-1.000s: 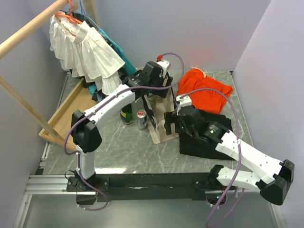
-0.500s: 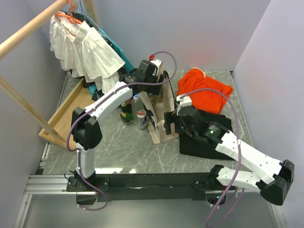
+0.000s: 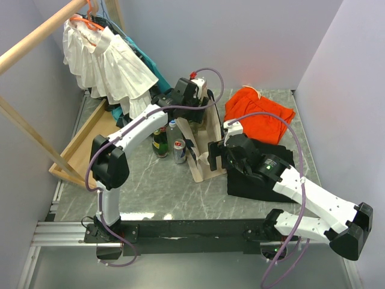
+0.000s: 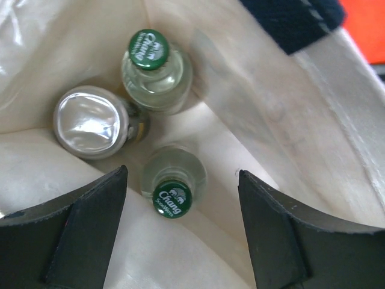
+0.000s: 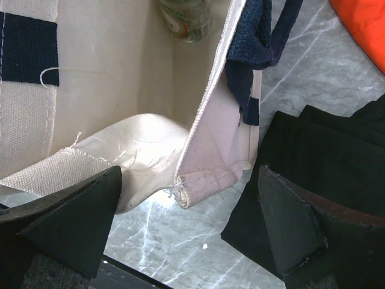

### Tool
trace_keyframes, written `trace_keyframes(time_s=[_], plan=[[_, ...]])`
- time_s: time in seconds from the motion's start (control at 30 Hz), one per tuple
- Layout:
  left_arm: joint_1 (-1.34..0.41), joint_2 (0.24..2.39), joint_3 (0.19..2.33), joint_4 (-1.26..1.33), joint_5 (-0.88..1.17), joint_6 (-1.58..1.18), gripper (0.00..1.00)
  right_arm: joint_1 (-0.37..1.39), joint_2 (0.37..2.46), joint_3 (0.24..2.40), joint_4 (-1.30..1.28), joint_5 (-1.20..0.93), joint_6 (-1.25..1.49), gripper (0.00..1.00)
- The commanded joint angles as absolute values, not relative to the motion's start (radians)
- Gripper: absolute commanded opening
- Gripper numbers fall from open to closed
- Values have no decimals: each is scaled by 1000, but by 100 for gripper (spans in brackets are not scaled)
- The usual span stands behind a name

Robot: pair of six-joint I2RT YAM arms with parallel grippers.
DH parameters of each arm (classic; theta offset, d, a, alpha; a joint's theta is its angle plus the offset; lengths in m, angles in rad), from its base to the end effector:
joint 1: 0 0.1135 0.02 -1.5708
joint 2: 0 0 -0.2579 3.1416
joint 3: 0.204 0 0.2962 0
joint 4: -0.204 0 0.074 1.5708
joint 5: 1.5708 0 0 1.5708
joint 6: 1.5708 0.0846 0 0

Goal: Take the beverage out of the canvas bag
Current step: Take out the drink from the canvas bag.

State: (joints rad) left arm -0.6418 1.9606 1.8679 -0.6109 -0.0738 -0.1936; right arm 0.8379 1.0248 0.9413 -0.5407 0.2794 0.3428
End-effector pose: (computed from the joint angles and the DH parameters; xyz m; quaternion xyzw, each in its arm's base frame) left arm 0.4308 -0.3142 0.2825 0.1864 0.8876 -0.1397 0.3973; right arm 0.2222 0.2119 0.2787 -0.1544 0.8701 0.1483 0.4440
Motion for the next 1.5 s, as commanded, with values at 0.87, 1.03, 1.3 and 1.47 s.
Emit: trace_keyframes(time_s=[0.87, 1.03, 1.3, 1.47], plan=[[-591, 2008, 1974, -770, 52, -23, 78, 847, 1029, 917, -607, 287, 324, 100], [-591, 2013, 1970, -776, 51, -20, 76, 847, 1037, 923, -606, 287, 322, 100], [-591, 2017, 1963, -767, 63, -29, 70, 847, 1048, 927, -609, 288, 324, 100], [-591, 2028, 1965, -769, 64, -34, 67, 847, 1046, 927, -609, 291, 324, 100]])
